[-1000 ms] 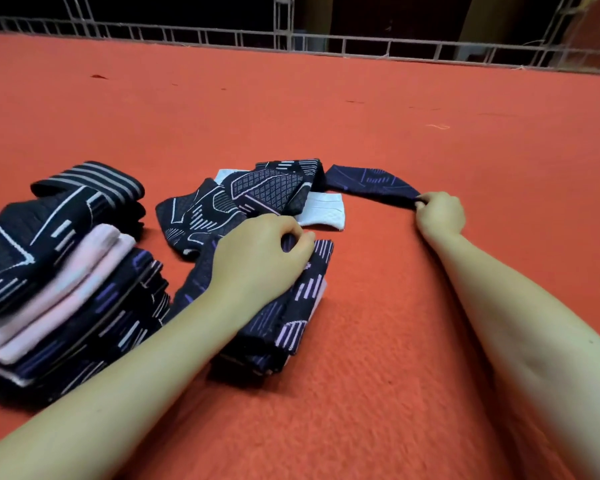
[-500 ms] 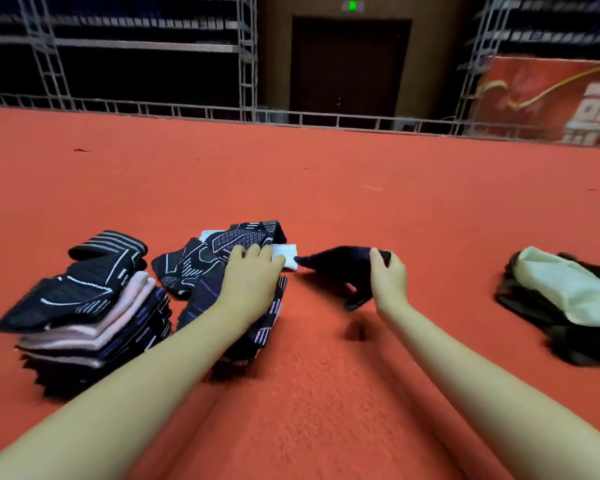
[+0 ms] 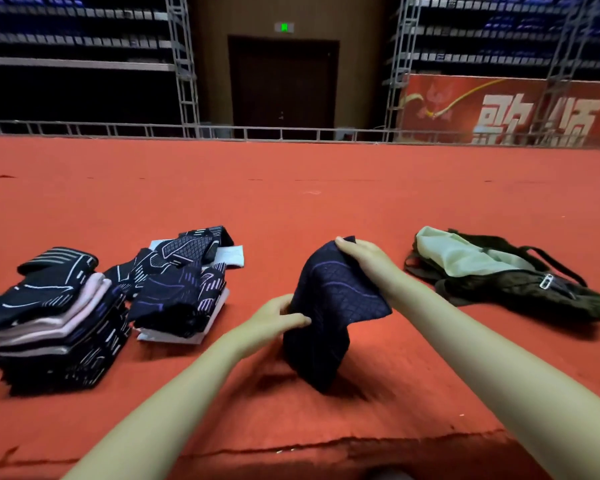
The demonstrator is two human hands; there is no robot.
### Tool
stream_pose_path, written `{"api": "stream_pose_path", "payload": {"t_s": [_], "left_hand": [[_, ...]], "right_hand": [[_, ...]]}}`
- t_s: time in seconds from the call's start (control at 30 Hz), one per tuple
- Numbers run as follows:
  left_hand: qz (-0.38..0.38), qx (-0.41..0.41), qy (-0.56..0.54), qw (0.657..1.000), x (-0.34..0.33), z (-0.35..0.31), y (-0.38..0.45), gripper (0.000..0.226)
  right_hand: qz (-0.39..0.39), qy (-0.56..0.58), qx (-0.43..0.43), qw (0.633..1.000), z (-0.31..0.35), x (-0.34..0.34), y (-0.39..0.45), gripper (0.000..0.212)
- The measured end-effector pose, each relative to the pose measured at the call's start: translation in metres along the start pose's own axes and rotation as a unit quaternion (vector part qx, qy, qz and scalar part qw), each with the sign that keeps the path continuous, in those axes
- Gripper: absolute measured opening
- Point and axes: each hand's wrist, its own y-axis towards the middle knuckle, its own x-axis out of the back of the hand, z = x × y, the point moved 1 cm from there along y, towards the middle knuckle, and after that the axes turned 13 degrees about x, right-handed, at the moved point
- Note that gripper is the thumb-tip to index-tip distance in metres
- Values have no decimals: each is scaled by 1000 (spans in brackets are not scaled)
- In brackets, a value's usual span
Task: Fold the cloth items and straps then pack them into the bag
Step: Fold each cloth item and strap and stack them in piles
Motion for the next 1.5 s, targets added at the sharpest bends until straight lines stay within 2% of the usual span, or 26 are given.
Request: {"api": "stream_pose_path", "payload": {"t_s": [0.07, 0.2, 0.3, 0.37, 0.43, 0.57, 0.7, 0.83, 0.87, 0.97, 1.0, 1.17, 1.27, 1.33, 1.4, 1.47, 1.5], "left_hand": [[-9, 6, 15, 1000, -3, 12, -7, 34], [-78, 57, 7, 995, 10, 32, -17, 11], [-161, 80, -33, 983, 25, 43, -15, 10], [-166, 100, -71, 978, 27, 48, -14, 15], [-176, 106, -76, 976, 25, 56, -12, 22], [-257, 71, -7, 964, 14, 66, -7, 30], [-316, 51, 108, 941, 7, 66, -7, 28], [-332, 48, 136, 932, 6, 67, -10, 27], [-332, 47, 137, 932, 5, 68, -11, 27], [-336, 43, 131, 932, 6, 69, -12, 26], [-337, 43, 126, 932, 6, 69, -12, 26], [-351, 20, 83, 932, 7, 72, -12, 25], [-399, -5, 72, 914, 8, 76, -13, 20], [-444, -30, 112, 889, 8, 76, -16, 14], [-451, -51, 160, 877, 4, 73, -17, 8], [-418, -69, 211, 881, -2, 71, -19, 4], [-397, -73, 241, 883, -6, 70, -19, 2]], "right_hand": [[-27, -37, -7, 999, -9, 3, -4, 26], [-102, -92, -43, 990, -44, 16, -15, 26], [-155, -23, -114, 981, -79, 29, -21, 21], [-186, 39, -156, 969, -99, 34, -24, 19], [-188, 50, -163, 967, -114, 35, -27, 14], [-151, 65, -87, 982, -125, 31, -37, 12], [-141, 13, -41, 989, -131, 30, -45, 16], [-208, -15, -71, 975, -132, 24, -43, 60], [-220, -14, -80, 972, -132, 24, -41, 59], [-205, -31, -63, 976, -128, 18, -37, 19], [-188, -55, -41, 980, -125, 13, -36, 15], [-70, -141, 64, 985, -101, -23, -33, 21], [10, -128, 30, 991, -104, -37, -34, 22], [43, -128, 26, 991, -113, -41, -41, 18], [17, -194, 109, 975, -125, -38, -46, 15], [-32, -287, 200, 936, -137, -30, -50, 16], [-61, -312, 213, 924, -141, -26, -51, 16]]}}
